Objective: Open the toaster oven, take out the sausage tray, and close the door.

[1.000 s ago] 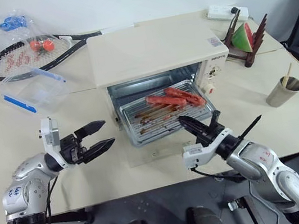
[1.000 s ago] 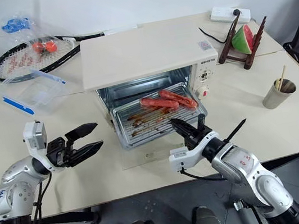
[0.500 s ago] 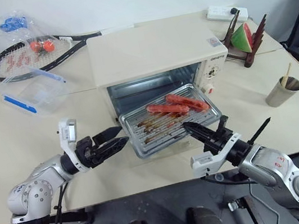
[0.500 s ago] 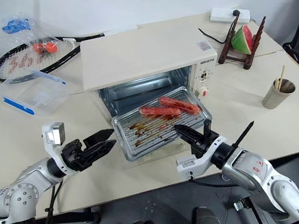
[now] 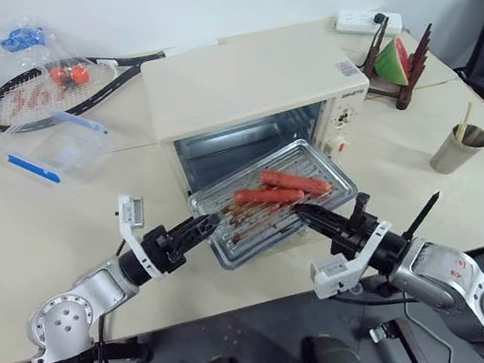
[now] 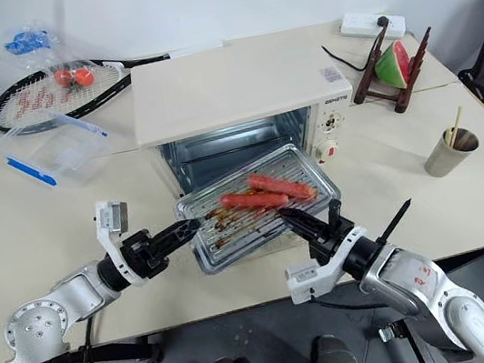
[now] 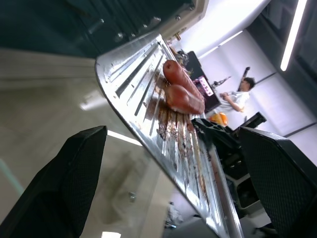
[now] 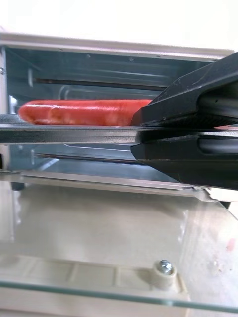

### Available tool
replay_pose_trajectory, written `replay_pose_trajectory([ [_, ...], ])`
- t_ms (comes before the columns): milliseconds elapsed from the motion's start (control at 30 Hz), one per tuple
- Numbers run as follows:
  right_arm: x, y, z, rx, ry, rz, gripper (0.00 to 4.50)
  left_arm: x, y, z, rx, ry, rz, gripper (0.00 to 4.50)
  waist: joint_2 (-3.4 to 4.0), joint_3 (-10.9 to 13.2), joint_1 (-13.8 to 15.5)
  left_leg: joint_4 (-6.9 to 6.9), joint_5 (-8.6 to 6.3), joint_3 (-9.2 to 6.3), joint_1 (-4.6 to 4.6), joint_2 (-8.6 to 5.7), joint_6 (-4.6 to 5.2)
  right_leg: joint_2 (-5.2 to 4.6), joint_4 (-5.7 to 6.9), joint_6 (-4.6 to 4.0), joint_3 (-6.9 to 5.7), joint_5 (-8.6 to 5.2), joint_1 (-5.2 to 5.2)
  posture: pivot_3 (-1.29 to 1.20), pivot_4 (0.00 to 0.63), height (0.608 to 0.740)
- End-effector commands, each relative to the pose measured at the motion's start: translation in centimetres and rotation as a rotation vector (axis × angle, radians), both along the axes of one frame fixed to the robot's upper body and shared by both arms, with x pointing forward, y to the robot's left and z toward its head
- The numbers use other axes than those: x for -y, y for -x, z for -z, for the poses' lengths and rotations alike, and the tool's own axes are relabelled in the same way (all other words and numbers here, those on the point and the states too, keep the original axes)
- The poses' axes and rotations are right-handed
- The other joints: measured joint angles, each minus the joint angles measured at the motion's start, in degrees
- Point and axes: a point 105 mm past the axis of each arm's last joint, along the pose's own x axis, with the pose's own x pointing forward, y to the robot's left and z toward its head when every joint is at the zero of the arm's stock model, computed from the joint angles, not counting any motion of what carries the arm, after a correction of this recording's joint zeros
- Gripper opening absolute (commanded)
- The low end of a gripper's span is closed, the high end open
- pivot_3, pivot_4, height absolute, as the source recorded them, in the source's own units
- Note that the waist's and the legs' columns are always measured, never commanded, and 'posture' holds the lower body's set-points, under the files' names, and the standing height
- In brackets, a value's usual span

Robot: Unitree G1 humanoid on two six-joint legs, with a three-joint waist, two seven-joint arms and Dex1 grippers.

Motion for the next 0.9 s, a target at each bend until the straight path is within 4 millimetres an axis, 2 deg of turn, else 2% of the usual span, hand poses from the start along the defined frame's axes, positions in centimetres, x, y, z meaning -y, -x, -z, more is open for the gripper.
replay_pose_trajectory([
  [33,-0.3,0.8,-1.5,0.056,-0.028,-0.032,0.0,0.4,0.5,-0.3,-0.075,0.031,0.057,4.48,0.0,0.0,-0.06,0.0,0.0,0.0,0.01,0.0,0.0,0.0,0.0,0.0,0.0,0.0,0.0,0.0,0.15,0.74],
  [133,-0.2,0.7,-1.6,0.055,-0.03,-0.029,0.0,1.1,1.2,0.1,-0.111,0.015,0.109,4.48,0.0,0.0,-0.06,-0.02,0.0,-0.03,0.03,0.0,0.0,0.0,0.01,0.0,0.03,0.0,0.0,0.0,0.15,0.74],
  [200,-0.2,0.7,-1.6,0.054,-0.032,-0.028,0.0,1.1,0.8,0.0,-0.117,0.04,0.081,4.48,0.0,0.0,0.0,-0.02,0.0,-0.03,0.04,0.0,0.0,0.0,0.01,0.0,0.04,0.0,0.0,0.0,0.15,0.74],
  [333,-0.2,0.7,-1.5,0.049,-0.03,-0.025,0.0,1.0,0.4,-0.2,-0.129,0.07,0.054,3.61,0.0,0.0,0.01,-0.01,0.0,-0.03,0.04,0.0,0.0,0.0,0.01,0.0,0.04,0.0,0.02,0.0,0.15,0.74],
  [700,-0.1,0.8,-1.5,0.042,-0.037,-0.018,0.0,0.1,0.5,0.1,-0.205,0.087,0.045,0.23,0.0,0.0,0.09,0.0,0.0,-0.02,0.05,-0.01,0.0,0.0,0.01,-0.02,0.06,-0.01,0.03,0.0,0.15,0.74],
  [767,-0.1,0.7,-1.4,0.033,-0.042,-0.016,0.0,0.2,0.7,0.3,-0.223,0.082,0.054,0.04,0.0,0.0,0.08,-0.01,0.0,-0.02,0.07,-0.01,0.0,0.0,0.01,-0.02,0.06,-0.01,0.03,0.0,0.15,0.74],
  [900,-0.4,1.1,-1.2,-0.004,-0.059,-0.05,0.0,0.1,0.5,0.5,-0.243,0.07,0.044,0.03,0.0,0.0,0.11,-0.01,0.0,-0.02,0.07,-0.01,0.0,0.0,0.01,-0.02,0.07,-0.01,0.03,0.0,0.15,0.74],
])
